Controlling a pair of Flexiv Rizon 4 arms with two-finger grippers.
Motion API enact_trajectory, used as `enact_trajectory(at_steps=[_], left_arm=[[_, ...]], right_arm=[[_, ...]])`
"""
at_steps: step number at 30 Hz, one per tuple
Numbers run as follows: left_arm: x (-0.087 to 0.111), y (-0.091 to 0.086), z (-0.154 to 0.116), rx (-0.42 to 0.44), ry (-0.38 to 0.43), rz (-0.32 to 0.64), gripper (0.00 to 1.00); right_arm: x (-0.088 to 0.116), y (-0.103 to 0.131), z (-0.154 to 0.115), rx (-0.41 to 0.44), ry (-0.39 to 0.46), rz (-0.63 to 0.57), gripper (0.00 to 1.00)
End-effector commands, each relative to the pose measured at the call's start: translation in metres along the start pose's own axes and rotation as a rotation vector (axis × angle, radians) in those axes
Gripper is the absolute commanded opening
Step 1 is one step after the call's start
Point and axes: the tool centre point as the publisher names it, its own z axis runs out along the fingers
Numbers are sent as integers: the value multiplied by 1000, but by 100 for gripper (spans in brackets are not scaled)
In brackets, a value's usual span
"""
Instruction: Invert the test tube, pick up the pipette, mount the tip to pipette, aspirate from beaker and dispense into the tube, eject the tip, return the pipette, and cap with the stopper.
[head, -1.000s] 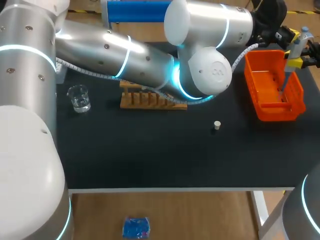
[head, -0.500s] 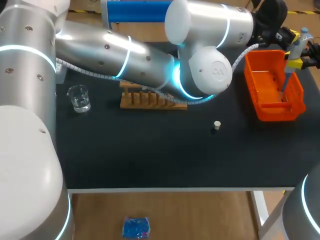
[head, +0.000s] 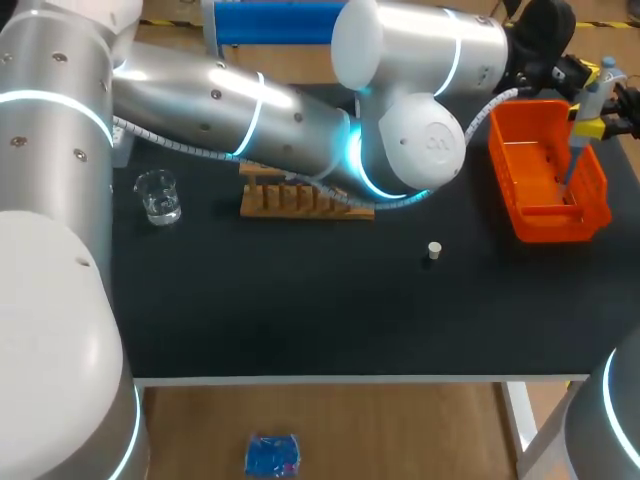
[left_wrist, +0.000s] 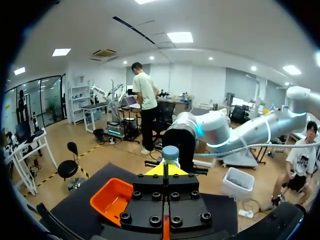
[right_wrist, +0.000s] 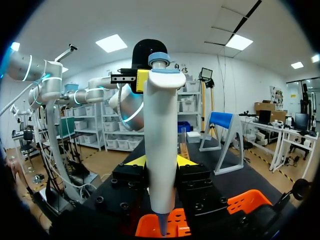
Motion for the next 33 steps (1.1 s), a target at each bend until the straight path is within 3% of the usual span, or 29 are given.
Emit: enact_trajectory(at_steps=[1,10,18,19,20,21,29,33], left_arm=[[-3,15,10,73,75,-3,0],[-5,17,9,79,69,-8,0],[-5,3,-2,95,48,8,0],[-6,0,-4,96,47,9,6],[-6,-1,-5,95,45,9,49],[-7,-3,-6,93,45,9,100],[-14,-15,-21,74,57,17,100],[-21,-22,-33,73,100,-20,100]], right_arm=[[-3,9,0,3,7,-1,0],[-3,9,0,3,7,-1,0],[-3,9,0,3,7,-1,0],[-3,9,0,3,7,-1,0],[-3,9,0,3,7,-1,0],[-3,9,0,3,7,-1,0],[-3,9,0,3,7,-1,0],[-3,9,0,3,7,-1,0]])
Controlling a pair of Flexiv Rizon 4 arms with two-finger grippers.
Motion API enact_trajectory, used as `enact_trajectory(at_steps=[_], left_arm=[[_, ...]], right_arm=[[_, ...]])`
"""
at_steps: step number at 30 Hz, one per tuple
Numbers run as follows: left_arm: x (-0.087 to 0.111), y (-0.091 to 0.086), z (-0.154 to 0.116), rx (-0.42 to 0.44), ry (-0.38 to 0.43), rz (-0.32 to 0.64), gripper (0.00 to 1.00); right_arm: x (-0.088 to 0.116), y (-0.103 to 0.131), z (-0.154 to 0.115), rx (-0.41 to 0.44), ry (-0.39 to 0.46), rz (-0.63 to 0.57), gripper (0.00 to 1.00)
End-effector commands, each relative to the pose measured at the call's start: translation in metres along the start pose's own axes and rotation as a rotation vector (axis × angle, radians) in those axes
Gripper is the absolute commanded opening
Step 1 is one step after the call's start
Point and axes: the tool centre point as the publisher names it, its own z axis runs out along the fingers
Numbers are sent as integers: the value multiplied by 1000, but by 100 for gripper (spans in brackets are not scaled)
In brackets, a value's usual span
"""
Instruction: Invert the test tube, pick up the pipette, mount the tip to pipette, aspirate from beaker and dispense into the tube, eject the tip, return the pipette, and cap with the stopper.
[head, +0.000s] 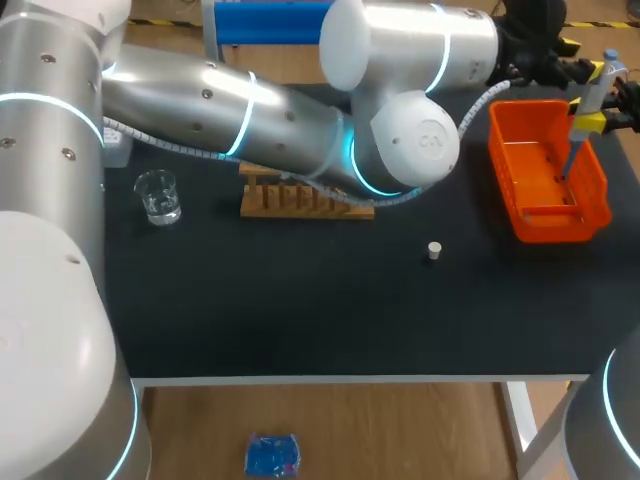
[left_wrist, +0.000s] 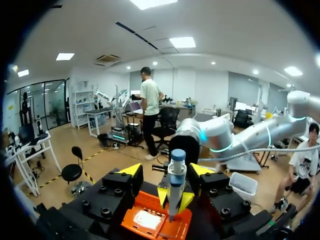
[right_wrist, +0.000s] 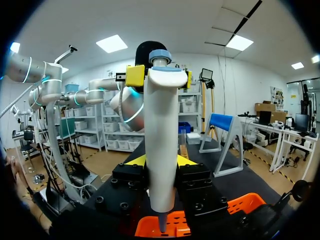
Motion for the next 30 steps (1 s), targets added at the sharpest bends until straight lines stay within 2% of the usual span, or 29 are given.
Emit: enact_trajectory(at_steps=[1,8,9,11,15,17,20,21,25,28,29,30], left_arm=[[-10,-4,-15,18,145,-35,100],[-16,-11,-23,54,317,-107,100],[-16,-11,-24,84,366,-108,100],[-15,-11,-26,69,410,-126,100],[-10,-8,-33,108,537,-118,100],[-7,-8,-38,128,557,-121,100],[-2,-6,-43,163,626,-118,100],[1,-6,-44,175,671,-116,100],[12,-3,-43,152,781,-107,100],[17,-1,-45,158,808,-98,100],[17,1,-46,120,791,-108,100],[17,2,-46,85,740,-115,100]], right_arm=[[-1,1,0,3,2,0,0],[-1,1,0,3,2,0,0],[-1,1,0,3,2,0,0],[-1,1,0,3,2,0,0],[-1,1,0,3,2,0,0],[-1,1,0,3,2,0,0],[-1,1,0,3,2,0,0],[-1,1,0,3,2,0,0],[-1,1,0,3,2,0,0],[-1,1,0,3,2,0,0],[-1,1,0,3,2,0,0],[-1,1,0,3,2,0,0]])
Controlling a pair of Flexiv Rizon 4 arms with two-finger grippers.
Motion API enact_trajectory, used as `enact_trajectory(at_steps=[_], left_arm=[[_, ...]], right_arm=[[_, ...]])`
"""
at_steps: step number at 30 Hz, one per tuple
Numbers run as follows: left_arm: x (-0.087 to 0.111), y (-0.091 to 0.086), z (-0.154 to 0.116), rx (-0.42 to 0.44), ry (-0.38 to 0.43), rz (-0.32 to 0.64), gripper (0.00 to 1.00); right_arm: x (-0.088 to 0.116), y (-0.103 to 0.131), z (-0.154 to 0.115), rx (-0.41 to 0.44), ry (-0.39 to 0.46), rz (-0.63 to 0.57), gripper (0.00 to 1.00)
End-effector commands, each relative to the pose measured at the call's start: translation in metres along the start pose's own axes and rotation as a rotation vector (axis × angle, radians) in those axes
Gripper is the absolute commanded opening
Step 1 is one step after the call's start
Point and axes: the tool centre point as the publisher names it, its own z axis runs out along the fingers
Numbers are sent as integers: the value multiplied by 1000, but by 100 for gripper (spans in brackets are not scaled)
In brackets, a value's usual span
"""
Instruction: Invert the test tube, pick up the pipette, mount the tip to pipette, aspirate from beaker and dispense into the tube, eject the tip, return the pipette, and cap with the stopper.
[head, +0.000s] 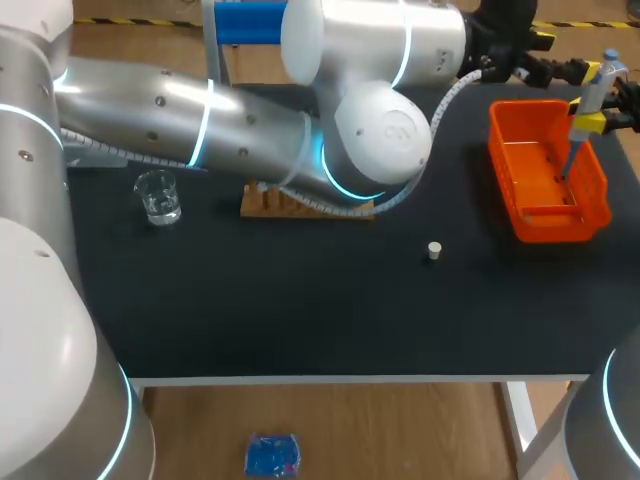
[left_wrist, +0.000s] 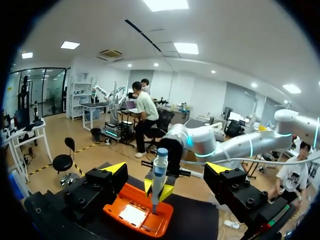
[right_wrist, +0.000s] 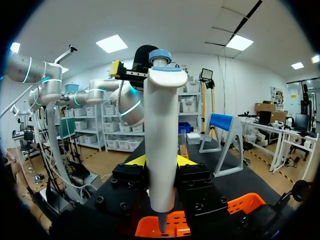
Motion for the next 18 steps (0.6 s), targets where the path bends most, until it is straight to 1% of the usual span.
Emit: enact_trajectory(at_steps=[1,17,18], left_arm=[[-5,8,-2,34,674,-17,100],[-5,8,-2,34,674,-17,100],[-8,7,-2,30,719,49,100]], right_arm=[[-1,1,0,3,2,0,0],[-1,1,0,3,2,0,0],[-1,1,0,3,2,0,0]])
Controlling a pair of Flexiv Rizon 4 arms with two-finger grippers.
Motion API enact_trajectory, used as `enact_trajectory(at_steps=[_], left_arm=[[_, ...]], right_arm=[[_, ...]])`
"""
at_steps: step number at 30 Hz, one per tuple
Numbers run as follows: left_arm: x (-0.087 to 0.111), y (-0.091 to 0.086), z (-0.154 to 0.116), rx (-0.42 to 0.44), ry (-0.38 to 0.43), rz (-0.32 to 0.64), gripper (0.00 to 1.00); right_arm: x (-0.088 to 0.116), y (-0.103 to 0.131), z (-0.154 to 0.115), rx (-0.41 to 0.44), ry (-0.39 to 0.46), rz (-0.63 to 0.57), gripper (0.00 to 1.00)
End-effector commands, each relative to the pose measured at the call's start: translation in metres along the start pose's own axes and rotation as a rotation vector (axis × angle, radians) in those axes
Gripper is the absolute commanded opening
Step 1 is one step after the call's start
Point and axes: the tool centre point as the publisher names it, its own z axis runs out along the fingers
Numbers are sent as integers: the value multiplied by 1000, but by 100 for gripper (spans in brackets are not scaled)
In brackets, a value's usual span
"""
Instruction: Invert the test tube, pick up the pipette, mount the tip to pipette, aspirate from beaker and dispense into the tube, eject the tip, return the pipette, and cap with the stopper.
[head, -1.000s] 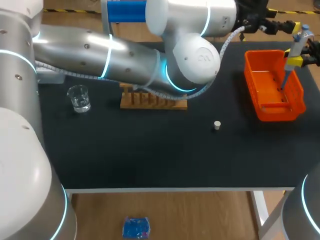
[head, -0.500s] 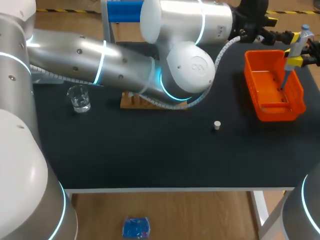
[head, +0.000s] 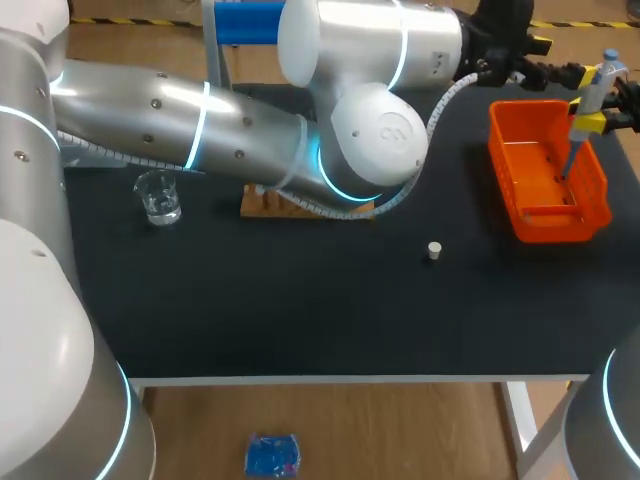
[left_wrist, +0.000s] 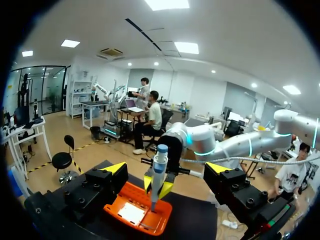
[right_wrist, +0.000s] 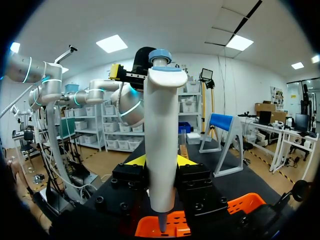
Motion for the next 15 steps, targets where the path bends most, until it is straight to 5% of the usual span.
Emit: enact_trajectory(at_steps=[1,3,5,15], left_arm=[[-13,2,-3,-35,752,59,100],[-21,-1,-10,-11,833,118,100],[-26,-7,-16,-79,915,151,100],[-36,-18,-36,-71,1143,271,100]], right_arm=[[-1,1,0,3,2,0,0],[-1,1,0,3,2,0,0],[-1,1,0,3,2,0,0],[-1,1,0,3,2,0,0]])
